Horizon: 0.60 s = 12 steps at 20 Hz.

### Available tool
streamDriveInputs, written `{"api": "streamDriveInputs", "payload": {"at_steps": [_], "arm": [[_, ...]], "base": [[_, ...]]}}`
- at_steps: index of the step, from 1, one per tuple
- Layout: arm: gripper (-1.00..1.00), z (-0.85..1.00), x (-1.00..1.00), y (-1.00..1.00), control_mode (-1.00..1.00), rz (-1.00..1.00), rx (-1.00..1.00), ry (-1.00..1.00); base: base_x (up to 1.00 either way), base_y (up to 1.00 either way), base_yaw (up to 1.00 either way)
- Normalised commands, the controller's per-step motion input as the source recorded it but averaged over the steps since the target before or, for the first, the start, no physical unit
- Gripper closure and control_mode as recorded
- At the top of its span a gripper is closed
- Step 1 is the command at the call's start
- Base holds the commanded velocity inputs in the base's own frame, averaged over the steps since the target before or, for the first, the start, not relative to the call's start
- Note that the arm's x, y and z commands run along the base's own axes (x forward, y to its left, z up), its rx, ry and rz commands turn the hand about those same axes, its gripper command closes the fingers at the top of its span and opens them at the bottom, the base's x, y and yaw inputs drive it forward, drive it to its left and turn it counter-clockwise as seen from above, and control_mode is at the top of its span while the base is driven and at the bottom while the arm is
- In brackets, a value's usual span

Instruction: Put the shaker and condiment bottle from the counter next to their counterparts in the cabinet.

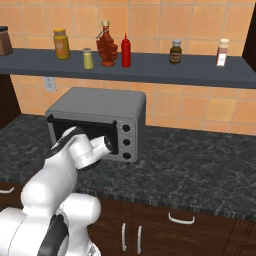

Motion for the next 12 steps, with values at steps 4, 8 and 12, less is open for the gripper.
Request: {"api": "streamDriveInputs", "payload": {"at_steps": [4,8,12], "arm": [[-1.0,-0.7,-0.54,0.29,-1.0,-0.17,0.03,-0.09],[-1.0,-0.72,-0.36,0.31,-1.0,-0.18,0.02,-0.07],[-1.0,-0.64,-0.3,0.26,-1.0,-0.19,0.01,-0.05]], "base": [[0.0,0.0,0.0],[0.0,0.0,0.0],[0.0,0.0,0.0]]}}
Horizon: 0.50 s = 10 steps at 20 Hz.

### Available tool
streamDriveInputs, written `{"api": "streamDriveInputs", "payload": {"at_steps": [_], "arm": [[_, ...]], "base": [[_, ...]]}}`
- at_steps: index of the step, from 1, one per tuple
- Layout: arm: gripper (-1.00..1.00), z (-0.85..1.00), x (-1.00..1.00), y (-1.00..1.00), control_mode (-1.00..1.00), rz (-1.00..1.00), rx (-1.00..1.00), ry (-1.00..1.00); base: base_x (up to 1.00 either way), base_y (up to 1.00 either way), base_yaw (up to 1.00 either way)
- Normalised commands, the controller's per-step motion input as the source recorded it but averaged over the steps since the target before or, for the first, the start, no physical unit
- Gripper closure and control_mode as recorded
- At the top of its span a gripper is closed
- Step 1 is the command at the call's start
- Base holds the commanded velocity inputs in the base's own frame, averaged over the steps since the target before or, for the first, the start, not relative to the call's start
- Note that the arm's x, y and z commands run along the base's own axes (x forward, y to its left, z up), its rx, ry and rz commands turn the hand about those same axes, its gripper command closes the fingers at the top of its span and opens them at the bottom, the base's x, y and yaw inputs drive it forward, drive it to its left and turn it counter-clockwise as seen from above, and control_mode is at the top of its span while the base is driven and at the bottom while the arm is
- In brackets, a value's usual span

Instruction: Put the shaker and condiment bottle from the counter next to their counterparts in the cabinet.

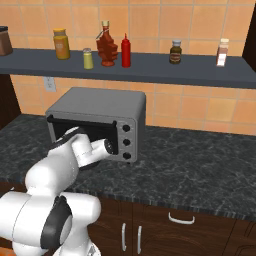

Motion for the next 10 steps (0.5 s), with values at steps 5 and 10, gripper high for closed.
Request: {"api": "streamDriveInputs", "payload": {"at_steps": [5,10], "arm": [[-1.0,-0.65,-0.46,0.29,-1.0,-0.19,0.01,-0.06],[-1.0,-0.67,-0.42,0.25,-1.0,-0.18,0.02,-0.08]], "base": [[0.0,0.0,0.0],[0.0,0.0,0.0]]}}
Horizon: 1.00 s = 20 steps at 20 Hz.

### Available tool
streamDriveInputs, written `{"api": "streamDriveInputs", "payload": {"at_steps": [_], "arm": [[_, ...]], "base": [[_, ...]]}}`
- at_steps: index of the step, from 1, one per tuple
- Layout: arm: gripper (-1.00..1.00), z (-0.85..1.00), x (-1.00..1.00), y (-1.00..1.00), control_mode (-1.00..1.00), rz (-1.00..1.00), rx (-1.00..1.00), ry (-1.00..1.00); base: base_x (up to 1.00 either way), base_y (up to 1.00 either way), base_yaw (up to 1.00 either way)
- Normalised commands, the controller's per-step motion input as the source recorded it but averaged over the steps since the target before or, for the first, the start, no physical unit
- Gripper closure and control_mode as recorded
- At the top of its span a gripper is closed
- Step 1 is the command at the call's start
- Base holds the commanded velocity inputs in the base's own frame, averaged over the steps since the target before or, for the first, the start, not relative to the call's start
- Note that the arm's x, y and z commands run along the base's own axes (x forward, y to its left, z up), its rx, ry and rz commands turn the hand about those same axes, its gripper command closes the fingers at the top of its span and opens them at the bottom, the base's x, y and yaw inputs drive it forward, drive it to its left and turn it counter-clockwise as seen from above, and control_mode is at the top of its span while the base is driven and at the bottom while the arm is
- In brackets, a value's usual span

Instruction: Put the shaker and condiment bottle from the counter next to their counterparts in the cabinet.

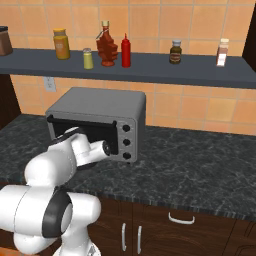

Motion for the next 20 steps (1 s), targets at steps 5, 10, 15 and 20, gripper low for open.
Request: {"api": "streamDriveInputs", "payload": {"at_steps": [5,10,15,20], "arm": [[-1.0,-0.75,-0.44,0.28,-1.0,-0.17,0.02,-0.09],[-1.0,-0.83,-0.49,0.27,-1.0,-0.13,0.02,-0.11],[-1.0,-0.72,-0.3,0.2,-1.0,-0.14,0.02,-0.09],[-1.0,-0.69,-0.35,0.23,-1.0,-0.14,0.02,-0.09]], "base": [[0.0,0.0,0.0],[0.0,0.0,0.0],[0.0,0.0,0.0],[0.0,0.0,0.0]]}}
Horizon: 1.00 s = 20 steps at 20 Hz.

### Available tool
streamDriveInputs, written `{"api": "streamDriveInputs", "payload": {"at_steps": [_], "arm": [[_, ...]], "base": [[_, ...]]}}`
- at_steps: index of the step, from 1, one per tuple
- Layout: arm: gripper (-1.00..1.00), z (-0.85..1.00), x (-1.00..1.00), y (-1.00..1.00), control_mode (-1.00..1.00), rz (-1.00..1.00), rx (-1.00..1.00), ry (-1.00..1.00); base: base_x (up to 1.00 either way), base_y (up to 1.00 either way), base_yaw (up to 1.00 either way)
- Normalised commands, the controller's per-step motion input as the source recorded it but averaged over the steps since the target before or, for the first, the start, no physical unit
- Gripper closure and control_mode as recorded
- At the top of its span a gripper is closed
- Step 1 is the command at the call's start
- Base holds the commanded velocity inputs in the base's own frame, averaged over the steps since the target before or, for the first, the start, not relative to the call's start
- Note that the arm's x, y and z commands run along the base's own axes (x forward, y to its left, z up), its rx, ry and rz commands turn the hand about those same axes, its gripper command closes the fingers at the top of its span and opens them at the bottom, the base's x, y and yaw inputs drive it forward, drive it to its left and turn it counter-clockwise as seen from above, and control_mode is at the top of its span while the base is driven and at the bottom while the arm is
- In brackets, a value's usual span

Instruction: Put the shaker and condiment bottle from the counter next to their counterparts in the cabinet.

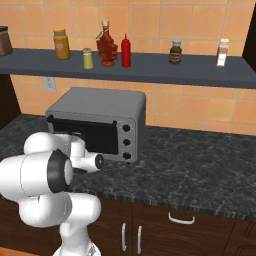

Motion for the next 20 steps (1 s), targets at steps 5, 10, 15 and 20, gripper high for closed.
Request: {"api": "streamDriveInputs", "payload": {"at_steps": [5,10,15,20], "arm": [[1.0,-0.72,-0.4,0.38,-1.0,-0.15,0.01,-0.09],[1.0,-0.18,-0.2,0.12,-1.0,-0.14,0.03,-0.04],[1.0,0.73,-0.16,0.0,-1.0,-0.14,0.08,0.0],[1.0,0.84,-0.51,-0.03,-1.0,-0.14,0.06,0.06]], "base": [[0.0,0.0,0.0],[0.0,0.0,0.0],[0.0,0.0,0.0],[0.0,0.0,0.0]]}}
